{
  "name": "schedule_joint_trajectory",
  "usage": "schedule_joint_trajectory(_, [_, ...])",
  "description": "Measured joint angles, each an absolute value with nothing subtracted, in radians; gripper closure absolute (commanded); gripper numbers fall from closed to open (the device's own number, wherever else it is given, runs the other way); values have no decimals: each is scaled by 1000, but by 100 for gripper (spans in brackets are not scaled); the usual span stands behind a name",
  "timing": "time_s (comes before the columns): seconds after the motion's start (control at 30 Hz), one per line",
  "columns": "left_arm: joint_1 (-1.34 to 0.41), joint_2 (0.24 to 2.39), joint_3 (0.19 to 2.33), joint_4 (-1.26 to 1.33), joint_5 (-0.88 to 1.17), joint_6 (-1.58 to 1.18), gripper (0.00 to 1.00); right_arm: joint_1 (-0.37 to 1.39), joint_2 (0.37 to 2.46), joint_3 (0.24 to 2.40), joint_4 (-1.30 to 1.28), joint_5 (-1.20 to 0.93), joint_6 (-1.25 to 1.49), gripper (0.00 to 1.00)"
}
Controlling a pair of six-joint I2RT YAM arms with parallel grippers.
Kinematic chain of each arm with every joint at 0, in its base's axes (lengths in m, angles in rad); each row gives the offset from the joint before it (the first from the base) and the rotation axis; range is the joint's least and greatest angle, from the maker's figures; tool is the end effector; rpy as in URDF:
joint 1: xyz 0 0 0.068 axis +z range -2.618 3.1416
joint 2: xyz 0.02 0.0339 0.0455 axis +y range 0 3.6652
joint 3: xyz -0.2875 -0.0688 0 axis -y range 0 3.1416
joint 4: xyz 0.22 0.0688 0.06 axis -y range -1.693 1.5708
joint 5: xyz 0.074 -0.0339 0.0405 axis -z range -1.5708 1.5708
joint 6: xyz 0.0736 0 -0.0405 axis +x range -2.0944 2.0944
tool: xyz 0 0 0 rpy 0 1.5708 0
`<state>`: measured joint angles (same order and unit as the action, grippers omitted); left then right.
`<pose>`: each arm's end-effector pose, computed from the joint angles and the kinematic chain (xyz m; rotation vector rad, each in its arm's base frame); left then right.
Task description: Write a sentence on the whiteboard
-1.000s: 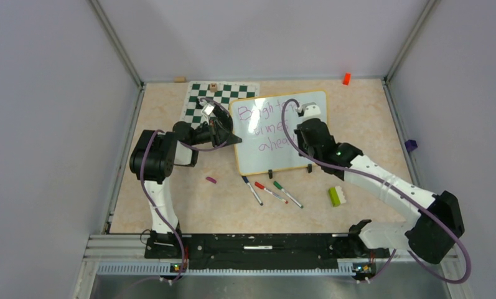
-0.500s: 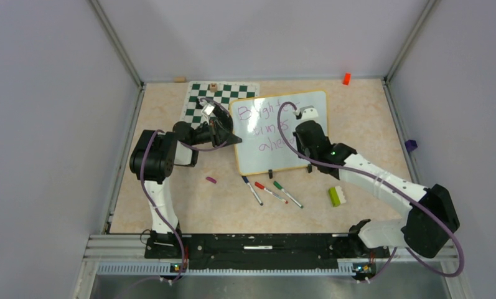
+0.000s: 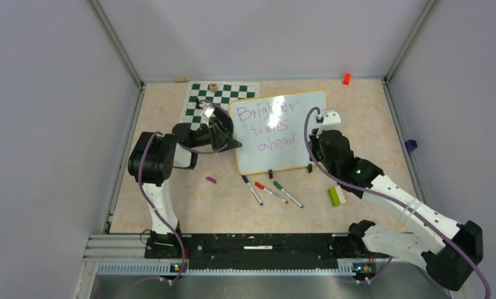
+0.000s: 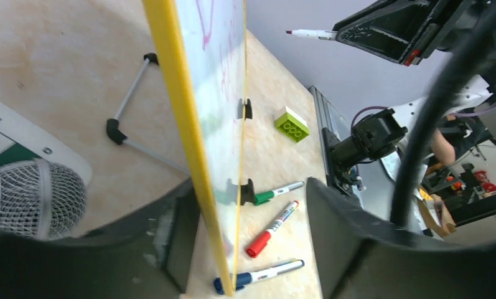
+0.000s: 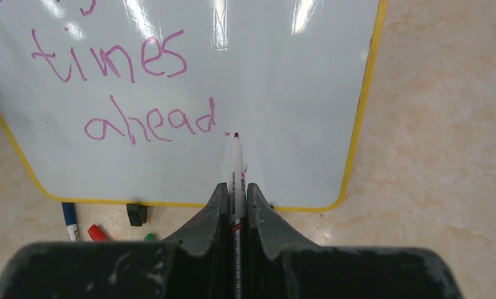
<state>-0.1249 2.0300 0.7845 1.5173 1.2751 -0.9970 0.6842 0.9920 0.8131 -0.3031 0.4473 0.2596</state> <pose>0.3549 -0.1155 0.2076 0.5812 1.6594 -1.6711 0.1862 0.1108 0.3090 -0.1511 1.9992 0.1442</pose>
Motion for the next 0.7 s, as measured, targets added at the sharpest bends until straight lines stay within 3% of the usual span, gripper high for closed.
schedule_joint_trajectory(0.1, [-125,1990,745,1517,1274,-978,19,684,976,797,-301,445,266,100])
schedule_joint_trajectory(0.17, [-123,1970,732,1518,1274,-970,2,684,975,793,-301,443,270,100])
schedule_joint_trajectory(0.7, [9,1790,567,1519,1261,-941,1,684,907,792,-308,444,274,100])
